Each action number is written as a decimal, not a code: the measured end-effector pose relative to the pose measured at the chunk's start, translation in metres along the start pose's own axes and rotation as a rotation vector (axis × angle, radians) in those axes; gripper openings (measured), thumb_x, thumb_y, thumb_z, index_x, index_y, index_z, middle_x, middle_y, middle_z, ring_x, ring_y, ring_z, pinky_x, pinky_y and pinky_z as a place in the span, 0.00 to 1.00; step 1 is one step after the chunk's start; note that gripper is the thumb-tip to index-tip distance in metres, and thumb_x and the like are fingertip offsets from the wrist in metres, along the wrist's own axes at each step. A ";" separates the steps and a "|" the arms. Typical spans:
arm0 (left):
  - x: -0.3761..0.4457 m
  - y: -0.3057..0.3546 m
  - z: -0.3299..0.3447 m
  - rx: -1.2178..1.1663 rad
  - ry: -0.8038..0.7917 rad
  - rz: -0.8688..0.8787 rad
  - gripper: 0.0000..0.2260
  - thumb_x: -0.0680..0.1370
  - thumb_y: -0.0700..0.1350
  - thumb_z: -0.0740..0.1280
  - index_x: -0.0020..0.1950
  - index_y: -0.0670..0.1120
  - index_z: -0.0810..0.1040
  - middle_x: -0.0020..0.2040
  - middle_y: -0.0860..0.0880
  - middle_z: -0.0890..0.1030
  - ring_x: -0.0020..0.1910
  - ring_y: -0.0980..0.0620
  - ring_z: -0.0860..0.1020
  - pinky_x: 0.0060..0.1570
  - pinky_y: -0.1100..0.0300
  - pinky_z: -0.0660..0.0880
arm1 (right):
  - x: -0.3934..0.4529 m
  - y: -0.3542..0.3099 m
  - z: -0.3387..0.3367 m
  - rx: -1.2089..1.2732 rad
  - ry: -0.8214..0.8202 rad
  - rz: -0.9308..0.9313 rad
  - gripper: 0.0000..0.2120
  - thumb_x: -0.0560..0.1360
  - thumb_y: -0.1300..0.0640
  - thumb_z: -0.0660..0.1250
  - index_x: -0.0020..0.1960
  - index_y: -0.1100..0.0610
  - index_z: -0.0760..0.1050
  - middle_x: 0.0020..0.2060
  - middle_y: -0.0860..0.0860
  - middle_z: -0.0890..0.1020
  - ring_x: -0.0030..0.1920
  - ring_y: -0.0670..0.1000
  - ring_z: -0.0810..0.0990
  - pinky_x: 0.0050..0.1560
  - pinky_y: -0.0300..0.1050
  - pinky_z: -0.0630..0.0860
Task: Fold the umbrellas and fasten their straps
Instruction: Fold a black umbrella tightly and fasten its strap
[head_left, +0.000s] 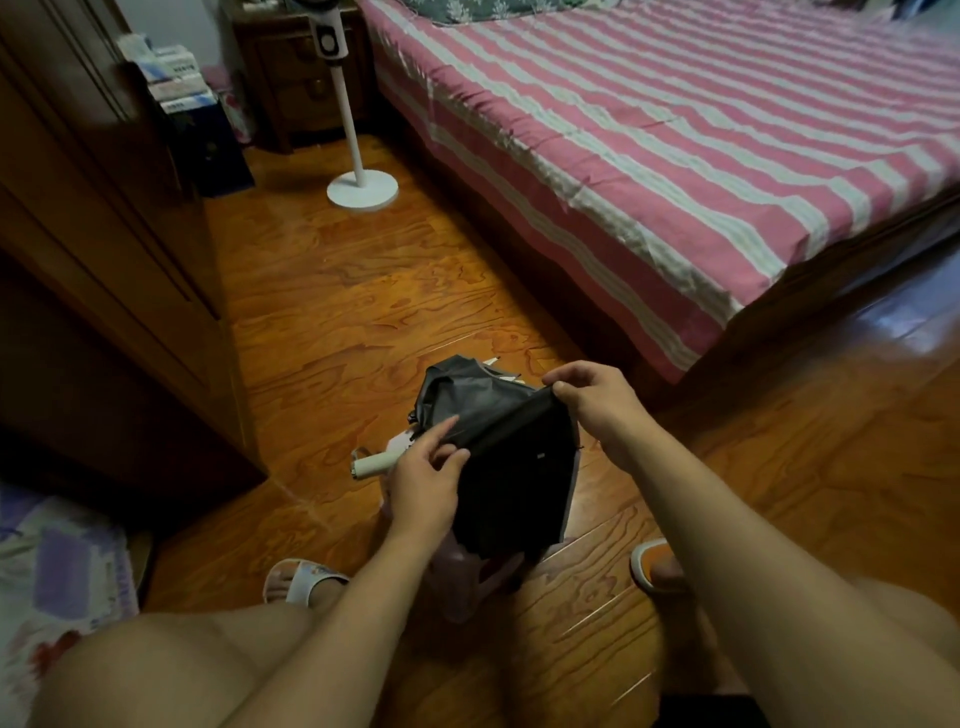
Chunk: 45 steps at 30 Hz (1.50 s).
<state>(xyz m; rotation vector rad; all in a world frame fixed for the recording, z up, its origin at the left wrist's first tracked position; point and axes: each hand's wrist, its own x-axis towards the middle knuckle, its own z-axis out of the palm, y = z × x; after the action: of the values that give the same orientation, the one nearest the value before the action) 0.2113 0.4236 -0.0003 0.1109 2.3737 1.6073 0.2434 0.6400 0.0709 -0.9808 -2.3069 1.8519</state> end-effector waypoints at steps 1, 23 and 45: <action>0.000 0.002 0.000 0.008 0.011 0.019 0.20 0.79 0.43 0.72 0.68 0.60 0.79 0.47 0.73 0.79 0.56 0.61 0.80 0.64 0.48 0.77 | 0.002 0.000 -0.001 0.004 -0.006 -0.009 0.09 0.82 0.59 0.65 0.52 0.51 0.83 0.57 0.51 0.81 0.60 0.53 0.78 0.59 0.52 0.78; -0.018 -0.041 -0.013 0.514 -0.078 0.445 0.05 0.76 0.39 0.71 0.48 0.49 0.79 0.50 0.57 0.73 0.49 0.58 0.73 0.48 0.59 0.76 | -0.023 0.069 -0.016 -0.819 -0.072 -0.703 0.05 0.76 0.58 0.72 0.51 0.50 0.82 0.52 0.44 0.80 0.55 0.46 0.73 0.49 0.39 0.73; 0.064 0.013 -0.081 0.469 -0.355 -0.017 0.06 0.83 0.48 0.66 0.58 0.54 0.80 0.54 0.57 0.81 0.51 0.57 0.80 0.52 0.55 0.78 | 0.134 0.012 0.073 -0.679 -0.229 0.093 0.21 0.83 0.53 0.64 0.74 0.58 0.68 0.64 0.58 0.76 0.59 0.58 0.76 0.54 0.47 0.71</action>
<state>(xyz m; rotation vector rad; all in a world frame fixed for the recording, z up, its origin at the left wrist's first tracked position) 0.1269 0.3692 0.0279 0.4265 2.3972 0.9007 0.1126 0.6423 -0.0085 -0.9631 -3.1792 1.2531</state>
